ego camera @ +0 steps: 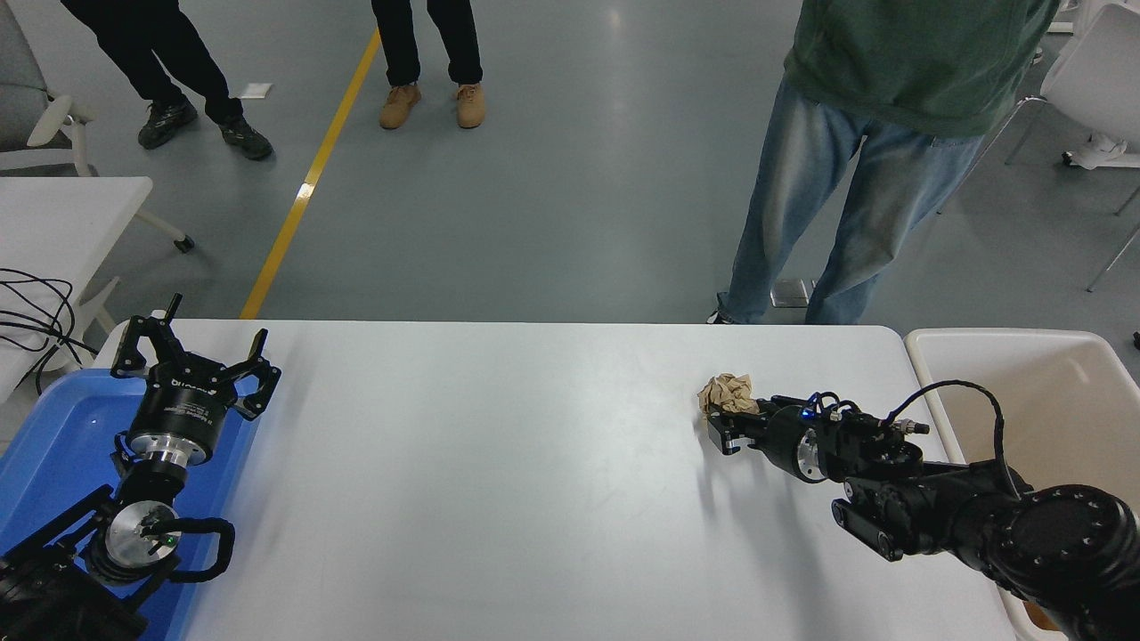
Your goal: Clean the table surface
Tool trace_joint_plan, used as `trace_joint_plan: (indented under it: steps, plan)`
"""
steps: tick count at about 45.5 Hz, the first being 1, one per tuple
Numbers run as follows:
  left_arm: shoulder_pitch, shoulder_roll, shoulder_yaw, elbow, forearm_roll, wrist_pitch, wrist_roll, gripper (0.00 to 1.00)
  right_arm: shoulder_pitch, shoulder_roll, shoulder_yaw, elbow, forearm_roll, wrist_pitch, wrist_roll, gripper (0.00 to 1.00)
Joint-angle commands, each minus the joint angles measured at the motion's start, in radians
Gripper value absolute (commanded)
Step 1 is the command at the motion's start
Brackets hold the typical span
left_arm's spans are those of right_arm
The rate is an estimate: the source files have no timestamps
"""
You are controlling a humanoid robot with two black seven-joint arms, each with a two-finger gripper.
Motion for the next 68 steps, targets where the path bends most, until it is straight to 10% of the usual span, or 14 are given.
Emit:
trace_joint_plan:
  steps: [1, 34, 68]
  plan:
    - [0.000, -0.001, 0.000, 0.000, 0.000, 0.000, 0.000, 0.99, 0.042, -0.023, 0.068, 0.045, 0.050, -0.002, 0.025, 0.00]
    - [0.000, -0.001, 0.000, 0.000, 0.000, 0.000, 0.000, 0.99, 0.263, -0.658, 0.300, 0.860, 0.062, 0.069, 0.039, 0.00]
    - [0.000, 0.001, 0.000, 0.000, 0.000, 0.000, 0.000, 0.99, 0.257, -1.100, 0.561, 1.070, 0.248, 0.250, 0.057, 0.00]
